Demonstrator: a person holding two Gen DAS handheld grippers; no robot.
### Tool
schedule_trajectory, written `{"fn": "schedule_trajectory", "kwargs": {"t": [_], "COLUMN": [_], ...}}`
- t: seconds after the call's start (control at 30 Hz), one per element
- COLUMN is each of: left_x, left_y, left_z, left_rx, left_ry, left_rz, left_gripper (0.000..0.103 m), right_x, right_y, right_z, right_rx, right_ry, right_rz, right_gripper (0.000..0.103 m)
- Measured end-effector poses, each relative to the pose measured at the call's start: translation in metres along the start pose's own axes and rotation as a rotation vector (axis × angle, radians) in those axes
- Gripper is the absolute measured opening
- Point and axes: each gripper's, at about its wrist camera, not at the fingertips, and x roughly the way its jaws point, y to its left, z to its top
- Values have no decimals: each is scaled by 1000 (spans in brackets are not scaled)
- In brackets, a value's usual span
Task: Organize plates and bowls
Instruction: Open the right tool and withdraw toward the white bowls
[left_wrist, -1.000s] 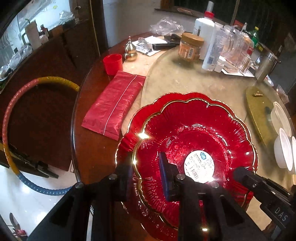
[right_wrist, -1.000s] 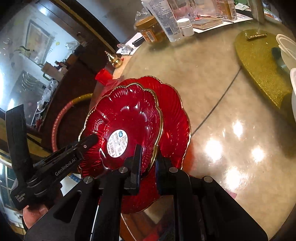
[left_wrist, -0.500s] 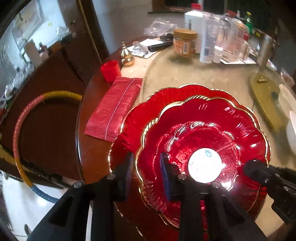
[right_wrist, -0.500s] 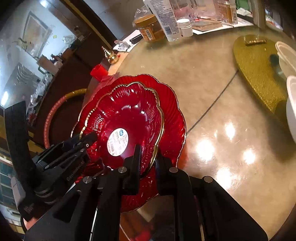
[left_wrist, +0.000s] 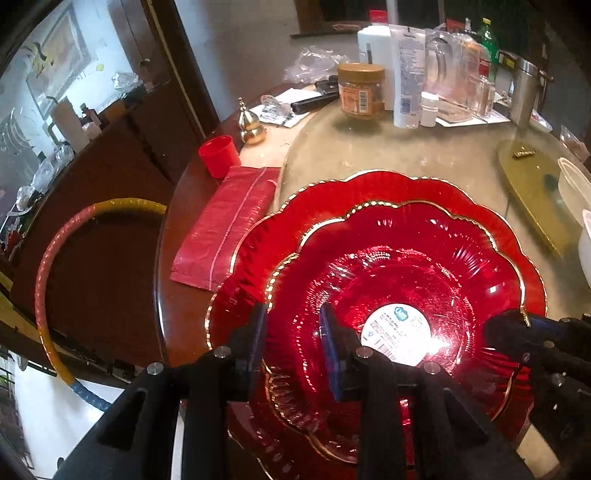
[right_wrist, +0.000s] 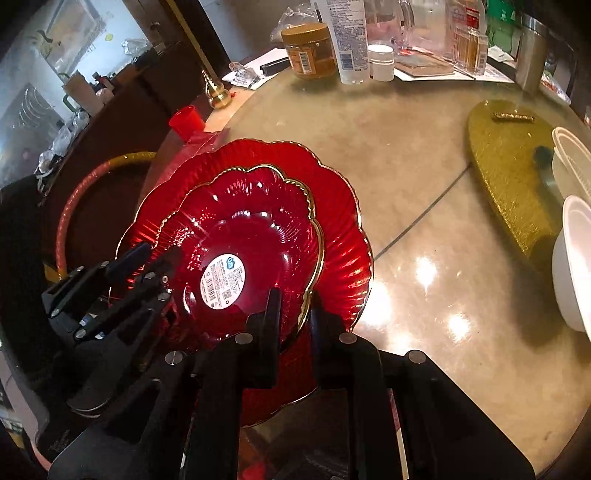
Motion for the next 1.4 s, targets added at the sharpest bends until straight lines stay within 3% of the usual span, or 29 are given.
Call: {"fn": "schedule_trajectory", "kwargs": {"t": [0.07, 0.13, 0.17, 0.2, 0.33, 0.4, 0.53, 0.63, 0.73, 0.83, 0.93, 0.97, 1.2, 1.4], "left_x": [0, -2, -3, -6, -18, -28, -54, -75, -98, -110, -112, -110, -100, -96], "left_y": [1, 2, 2, 2, 3, 7, 12, 12, -2, -29, -57, -67, -125, -145], "left_z": [0, 1, 1, 1, 4, 5, 4, 1, -4, -7, -10, -11, -16, -15], "left_rx": [-6, -11, -12, -13, -24, -49, -94, -137, -138, -85, -30, -11, 50, 39], "left_ry": [0, -10, -15, -23, -73, -113, -218, -304, -395, -422, -411, -406, -327, -279], "left_rz": [5, -1, -9, -13, -11, -5, -24, -65, -165, -248, -316, -339, -438, -509], "left_gripper": [29, 32, 36, 44, 56, 66, 67, 76, 80, 82, 83, 83, 83, 83], "right_x": [-2, -3, -5, -6, -17, -24, -48, -73, -93, -104, -111, -114, -141, -154], "right_y": [1, 3, 4, 6, 14, 12, -10, -37, -71, -105, -136, -146, -209, -238], "right_z": [1, 2, 3, 3, 3, 4, 3, -11, -32, -53, -77, -87, -138, -159], "right_rx": [-11, -29, -43, -56, -120, -120, -44, 55, 179, 298, 392, 420, 544, 610], "right_ry": [-7, -10, -16, -23, -69, -88, -183, -301, -410, -461, -476, -489, -610, -757], "right_rz": [-26, -48, -53, -57, -125, -124, -73, 37, 121, 187, 245, 254, 198, 152], "right_gripper": [15, 24, 33, 51, 57, 68, 68, 68, 72, 72, 76, 84, 85, 85]}}
